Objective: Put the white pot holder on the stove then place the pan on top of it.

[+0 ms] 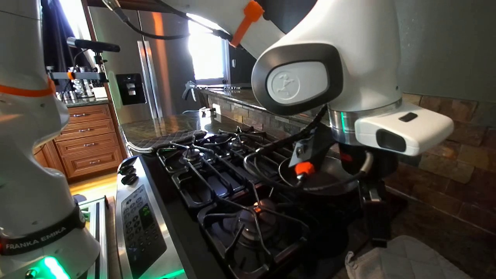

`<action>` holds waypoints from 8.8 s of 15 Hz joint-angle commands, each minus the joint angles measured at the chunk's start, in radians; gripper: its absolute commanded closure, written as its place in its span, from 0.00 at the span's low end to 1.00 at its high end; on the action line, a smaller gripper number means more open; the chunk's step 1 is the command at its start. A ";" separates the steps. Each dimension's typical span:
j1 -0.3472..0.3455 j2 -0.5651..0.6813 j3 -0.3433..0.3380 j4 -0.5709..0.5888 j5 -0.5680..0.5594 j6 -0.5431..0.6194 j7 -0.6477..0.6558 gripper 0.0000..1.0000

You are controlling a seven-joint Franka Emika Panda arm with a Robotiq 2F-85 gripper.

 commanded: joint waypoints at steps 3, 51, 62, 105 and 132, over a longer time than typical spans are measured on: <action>-0.084 0.177 0.029 0.135 0.053 -0.003 -0.120 0.00; -0.084 0.000 0.110 0.116 0.085 -0.108 -0.204 1.00; 0.092 -0.412 0.118 -0.228 -0.022 -0.126 -0.190 1.00; 0.448 -0.586 0.251 -0.567 0.079 -0.009 -0.212 0.21; 0.373 -0.285 0.190 -0.364 0.150 -0.291 -0.520 0.00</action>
